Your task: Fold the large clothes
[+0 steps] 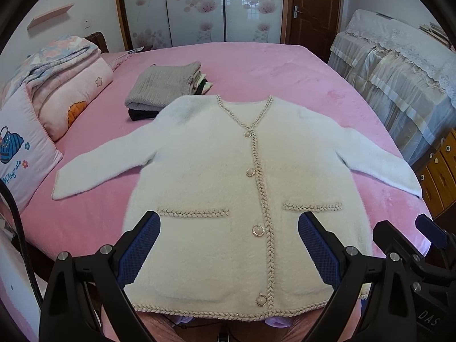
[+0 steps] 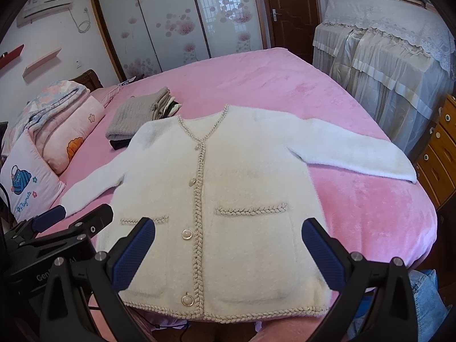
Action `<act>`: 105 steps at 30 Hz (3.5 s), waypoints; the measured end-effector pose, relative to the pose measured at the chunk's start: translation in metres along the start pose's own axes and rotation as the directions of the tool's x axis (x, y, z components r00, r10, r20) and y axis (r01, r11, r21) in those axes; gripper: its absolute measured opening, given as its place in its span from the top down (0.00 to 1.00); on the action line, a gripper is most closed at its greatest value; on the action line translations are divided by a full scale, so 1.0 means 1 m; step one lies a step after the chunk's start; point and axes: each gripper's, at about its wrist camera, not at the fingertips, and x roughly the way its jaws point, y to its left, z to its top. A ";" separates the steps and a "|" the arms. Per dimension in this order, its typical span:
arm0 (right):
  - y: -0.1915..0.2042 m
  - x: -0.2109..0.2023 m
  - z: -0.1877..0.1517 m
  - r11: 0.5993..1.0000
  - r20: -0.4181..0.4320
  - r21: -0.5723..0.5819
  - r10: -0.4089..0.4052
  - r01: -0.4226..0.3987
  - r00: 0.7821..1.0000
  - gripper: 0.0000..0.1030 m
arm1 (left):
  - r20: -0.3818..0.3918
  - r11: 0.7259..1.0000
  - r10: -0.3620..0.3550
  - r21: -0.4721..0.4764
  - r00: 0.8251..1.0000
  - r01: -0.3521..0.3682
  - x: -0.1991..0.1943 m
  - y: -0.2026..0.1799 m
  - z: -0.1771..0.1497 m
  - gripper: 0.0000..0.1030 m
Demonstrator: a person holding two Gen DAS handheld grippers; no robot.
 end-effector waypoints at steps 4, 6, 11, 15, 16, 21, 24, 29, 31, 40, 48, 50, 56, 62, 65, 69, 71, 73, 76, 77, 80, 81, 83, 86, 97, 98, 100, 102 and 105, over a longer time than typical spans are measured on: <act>-0.007 -0.006 0.006 1.000 0.022 0.005 0.003 -0.003 1.000 0.00 | 0.055 1.000 -0.011 0.019 0.998 0.010 -0.008 -0.008 0.006 0.06; -0.011 -0.009 0.011 1.000 0.035 0.006 0.003 -0.003 0.999 0.00 | 0.092 0.999 -0.025 0.034 0.995 0.022 -0.014 -0.014 0.012 0.06; -0.031 -0.025 0.032 0.999 0.104 0.011 -0.034 0.033 0.994 0.00 | 0.169 0.993 -0.063 0.110 0.984 0.045 -0.028 -0.041 0.037 0.06; -0.052 -0.044 0.056 0.997 0.173 0.015 -0.082 0.081 0.982 0.00 | 0.195 0.979 -0.111 0.188 0.974 0.074 -0.039 -0.073 0.062 0.06; -0.058 -0.049 0.062 0.996 0.190 0.016 -0.094 0.092 0.977 0.00 | 0.204 0.976 -0.128 0.201 0.971 0.087 -0.041 -0.080 0.068 0.06; -0.091 -0.080 0.097 0.980 0.285 0.020 -0.195 0.197 0.939 0.00 | 0.277 0.963 -0.168 0.251 0.946 0.098 -0.056 -0.118 0.097 0.06; -0.114 -0.095 0.115 0.964 0.322 0.046 -0.261 0.261 0.910 0.00 | 0.301 0.956 -0.201 0.266 0.932 0.121 -0.061 -0.141 0.113 0.06; -0.148 -0.091 0.131 0.938 0.327 0.080 -0.344 0.337 0.880 0.00 | 0.289 0.948 -0.257 0.263 0.922 0.182 -0.047 -0.176 0.133 0.06; -0.163 -0.076 0.129 0.926 0.310 0.090 -0.376 0.366 0.873 0.00 | 0.273 0.944 -0.271 0.261 0.923 0.201 -0.030 -0.189 0.135 0.06; -0.244 0.032 0.105 0.869 0.060 0.171 -0.480 0.465 0.875 0.00 | 0.137 0.941 -0.249 0.270 0.959 0.205 0.097 -0.243 0.120 0.06; -0.301 0.080 0.075 0.829 -0.072 0.248 -0.501 0.502 0.863 0.00 | 0.063 0.924 -0.252 0.312 0.966 0.221 0.170 -0.275 0.098 0.06; -0.309 0.088 0.071 0.825 -0.088 0.263 -0.496 0.500 0.864 0.00 | 0.052 0.924 -0.241 0.319 0.969 0.213 0.180 -0.283 0.095 0.06; -0.340 0.110 0.060 0.827 -0.124 0.353 -0.423 0.439 0.897 0.00 | -0.021 0.928 -0.226 0.299 0.974 0.222 0.207 -0.296 0.094 0.07; -0.377 0.139 0.047 0.800 -0.157 0.495 -0.301 0.339 0.941 0.04 | -0.033 0.926 -0.198 0.323 0.980 0.198 0.221 -0.301 0.088 0.07; -0.396 0.158 0.041 0.767 -0.172 0.570 -0.240 0.295 0.955 0.11 | -0.045 0.925 -0.192 0.324 0.980 0.196 0.227 -0.302 0.086 0.07; -0.415 0.183 0.035 0.711 -0.181 0.651 -0.194 0.265 0.964 0.17 | -0.072 0.928 -0.190 0.311 0.979 0.203 0.232 -0.299 0.086 0.07; -0.417 0.190 0.039 0.704 -0.180 0.651 -0.219 0.283 0.959 0.22 | -0.087 0.931 -0.197 0.295 0.977 0.214 0.235 -0.296 0.087 0.07; -0.418 0.197 0.046 0.701 -0.190 0.642 -0.249 0.312 0.950 0.37 | -0.097 0.933 -0.201 0.284 0.975 0.221 0.237 -0.293 0.087 0.07; -0.417 0.201 0.055 0.720 -0.191 0.610 -0.271 0.330 0.944 0.82 | -0.102 0.936 -0.203 0.271 0.974 0.223 0.238 -0.288 0.087 0.07; -0.414 0.199 0.060 0.728 -0.187 0.597 -0.282 0.337 0.941 0.87 | -0.103 0.937 -0.205 0.265 0.973 0.225 0.237 -0.285 0.087 0.07; -0.394 0.185 0.072 0.769 -0.122 0.526 -0.354 0.363 0.927 0.92 | -0.106 0.941 -0.215 0.243 0.971 0.235 0.236 -0.276 0.087 0.07; -0.384 0.180 0.079 0.788 -0.093 0.492 -0.375 0.370 0.922 0.92 | -0.105 0.942 -0.217 0.236 0.970 0.237 0.234 -0.273 0.088 0.07; -0.362 0.169 0.089 0.820 -0.038 0.432 -0.398 0.374 0.917 0.92 | -0.099 0.946 -0.215 0.224 0.971 0.233 0.231 -0.264 0.088 0.07; -0.313 0.157 0.106 0.874 0.046 0.291 -0.418 0.388 0.907 0.92 | -0.079 0.953 -0.217 0.198 0.973 0.229 0.224 -0.246 0.089 0.07; -0.179 0.168 0.128 0.938 0.140 -0.032 -0.337 0.344 0.931 0.92 | -0.057 0.977 -0.195 0.078 0.979 0.199 0.221 -0.168 0.096 0.07; -0.169 0.174 0.127 0.942 0.134 -0.054 -0.322 0.331 0.937 0.92 | -0.057 0.979 -0.190 0.068 0.980 0.193 0.223 -0.162 0.096 0.07; -0.149 0.184 0.125 0.944 0.123 -0.092 -0.304 0.316 0.945 0.92 | -0.060 0.983 -0.176 0.045 0.983 0.178 0.228 -0.147 0.097 0.07; -0.127 0.198 0.118 0.942 0.104 -0.142 -0.291 0.304 0.951 0.92 | -0.067 0.986 -0.162 0.024 0.985 0.163 0.234 -0.133 0.096 0.07; -0.100 0.223 0.110 0.938 0.060 -0.211 -0.268 0.275 0.961 0.92 | -0.082 0.990 -0.143 -0.007 0.986 0.142 0.246 -0.112 0.095 0.07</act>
